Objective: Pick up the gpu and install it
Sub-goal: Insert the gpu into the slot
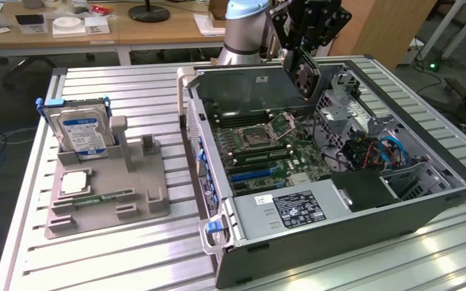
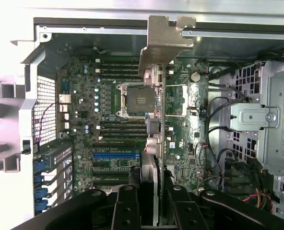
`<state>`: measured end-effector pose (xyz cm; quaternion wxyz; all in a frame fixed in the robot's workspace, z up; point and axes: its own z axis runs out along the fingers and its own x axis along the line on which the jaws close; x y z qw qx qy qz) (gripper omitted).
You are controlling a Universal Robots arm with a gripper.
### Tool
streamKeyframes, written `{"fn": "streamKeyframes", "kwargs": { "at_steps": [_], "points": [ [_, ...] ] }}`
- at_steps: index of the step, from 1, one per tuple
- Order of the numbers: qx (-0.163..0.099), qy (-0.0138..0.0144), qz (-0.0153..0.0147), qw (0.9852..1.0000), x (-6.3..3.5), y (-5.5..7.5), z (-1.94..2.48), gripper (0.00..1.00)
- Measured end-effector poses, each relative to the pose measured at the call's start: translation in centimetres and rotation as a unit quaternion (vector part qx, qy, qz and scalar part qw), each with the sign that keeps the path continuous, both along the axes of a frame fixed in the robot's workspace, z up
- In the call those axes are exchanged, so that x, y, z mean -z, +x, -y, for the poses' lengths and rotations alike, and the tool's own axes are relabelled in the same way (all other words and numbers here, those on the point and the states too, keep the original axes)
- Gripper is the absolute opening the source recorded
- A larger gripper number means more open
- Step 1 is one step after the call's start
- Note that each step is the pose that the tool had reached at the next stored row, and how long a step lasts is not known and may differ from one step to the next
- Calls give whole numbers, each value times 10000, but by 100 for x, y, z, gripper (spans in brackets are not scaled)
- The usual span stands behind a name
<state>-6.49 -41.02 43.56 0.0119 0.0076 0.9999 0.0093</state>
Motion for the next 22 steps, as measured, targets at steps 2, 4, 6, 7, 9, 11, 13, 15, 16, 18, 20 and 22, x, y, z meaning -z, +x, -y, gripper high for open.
{"fn": "streamKeyframes", "kwargs": {
  "at_steps": [2,4,6,7,9,11,13,15,16,18,20,22],
  "points": [
    [-5,0,0,10000,0,0,0,27],
    [-37,0,0,10000,0,0,0,27],
    [-102,0,0,9999,1,0,1,27],
    [-143,0,0,9999,0,0,1,27],
    [-230,0,0,9997,0,0,2,27],
    [-327,0,0,9995,0,0,3,27],
    [-431,0,0,9991,0,0,3,27],
    [-542,0,0,9985,0,0,3,27],
    [-596,0,0,9982,0,0,3,27],
    [-710,0,0,9975,0,0,3,27],
    [-821,0,0,9966,0,0,3,27],
    [-943,0,0,9955,0,0,3,27]
  ]
}}
